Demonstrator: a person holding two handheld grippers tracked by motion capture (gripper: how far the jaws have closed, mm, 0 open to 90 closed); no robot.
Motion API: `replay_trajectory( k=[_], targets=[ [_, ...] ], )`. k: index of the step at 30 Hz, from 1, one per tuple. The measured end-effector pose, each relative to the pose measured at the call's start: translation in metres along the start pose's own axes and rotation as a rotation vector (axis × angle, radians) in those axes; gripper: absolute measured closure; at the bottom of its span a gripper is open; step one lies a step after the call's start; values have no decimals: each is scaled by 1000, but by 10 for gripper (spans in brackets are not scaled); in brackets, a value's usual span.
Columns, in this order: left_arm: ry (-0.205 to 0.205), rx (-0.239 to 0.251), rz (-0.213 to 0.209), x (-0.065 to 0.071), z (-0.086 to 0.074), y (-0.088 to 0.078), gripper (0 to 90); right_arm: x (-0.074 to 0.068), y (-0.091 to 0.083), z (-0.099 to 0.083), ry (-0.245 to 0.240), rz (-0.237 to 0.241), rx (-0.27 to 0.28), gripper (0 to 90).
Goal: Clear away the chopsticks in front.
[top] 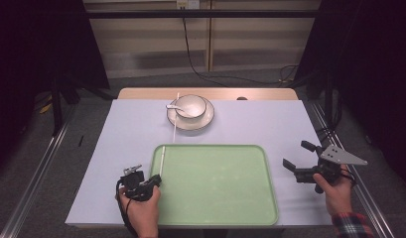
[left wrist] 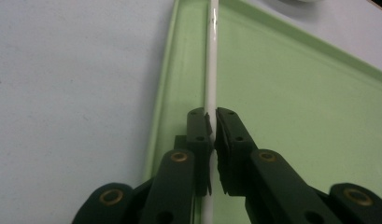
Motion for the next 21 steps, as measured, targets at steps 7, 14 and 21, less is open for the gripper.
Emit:
replay_trajectory(
  k=[7,14,21],
  targets=[
    [4,-4,6,1,1,1,830,0,0,0,-1,-3,0,16],
    [3,0,-10,2,1,1,822,1,0,0,-6,-6,3,17],
    [9,-3,6,3,2,2,821,1,0,0,-4,-5,3,17]
  ],
)
Point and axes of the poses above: each handheld gripper's, and its own axes: y roughly forward along the jaws, z roughly out of its top, x roughly to its right, the point moved 2 cm from there along y, roughly forward along the jaws, and after that the axes turned 14 degrees about -x, right-handed, at the moved point
